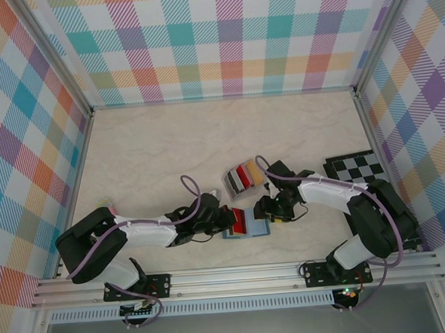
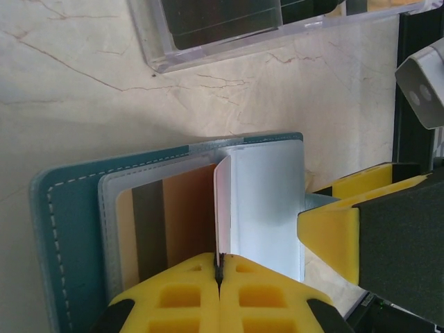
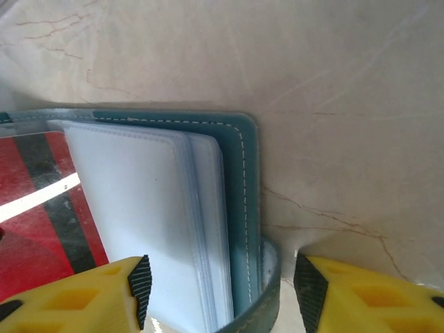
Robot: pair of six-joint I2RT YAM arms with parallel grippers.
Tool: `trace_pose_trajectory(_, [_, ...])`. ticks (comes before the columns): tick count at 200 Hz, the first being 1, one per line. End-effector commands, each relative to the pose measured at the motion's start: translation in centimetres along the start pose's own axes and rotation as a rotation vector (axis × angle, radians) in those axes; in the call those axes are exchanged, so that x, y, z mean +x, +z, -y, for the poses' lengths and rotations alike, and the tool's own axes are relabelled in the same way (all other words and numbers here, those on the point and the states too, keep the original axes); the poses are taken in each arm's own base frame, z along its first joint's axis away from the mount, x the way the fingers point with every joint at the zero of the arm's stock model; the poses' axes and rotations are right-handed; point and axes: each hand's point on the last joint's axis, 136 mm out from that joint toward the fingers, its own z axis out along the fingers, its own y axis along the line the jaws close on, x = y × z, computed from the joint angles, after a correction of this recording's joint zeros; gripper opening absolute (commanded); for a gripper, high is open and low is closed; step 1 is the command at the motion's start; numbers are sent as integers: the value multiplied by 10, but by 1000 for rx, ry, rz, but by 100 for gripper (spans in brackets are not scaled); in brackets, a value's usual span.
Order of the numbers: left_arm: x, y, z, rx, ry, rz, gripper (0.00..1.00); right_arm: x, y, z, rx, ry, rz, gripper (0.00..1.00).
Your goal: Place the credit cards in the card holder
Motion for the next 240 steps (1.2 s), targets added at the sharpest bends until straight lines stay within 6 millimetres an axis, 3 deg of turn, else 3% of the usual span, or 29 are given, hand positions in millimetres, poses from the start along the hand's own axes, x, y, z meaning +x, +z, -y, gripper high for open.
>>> trace_pose_trajectory(1, [7, 5, -7, -12, -7, 1, 1, -3, 8, -7, -23, -25, -4, 56])
trace_pose_trajectory(98, [6, 2, 2, 52, -41, 21, 0, -5, 8, 1, 19, -11, 15, 41])
trace_pose_trajectory(167, [10, 14, 6, 91, -54, -1, 0, -1, 17, -1, -17, 3, -12, 19])
trace_pose_trajectory(240, [17, 21, -2, 16, -3, -48, 4, -4, 16, -6, -37, 6, -6, 20])
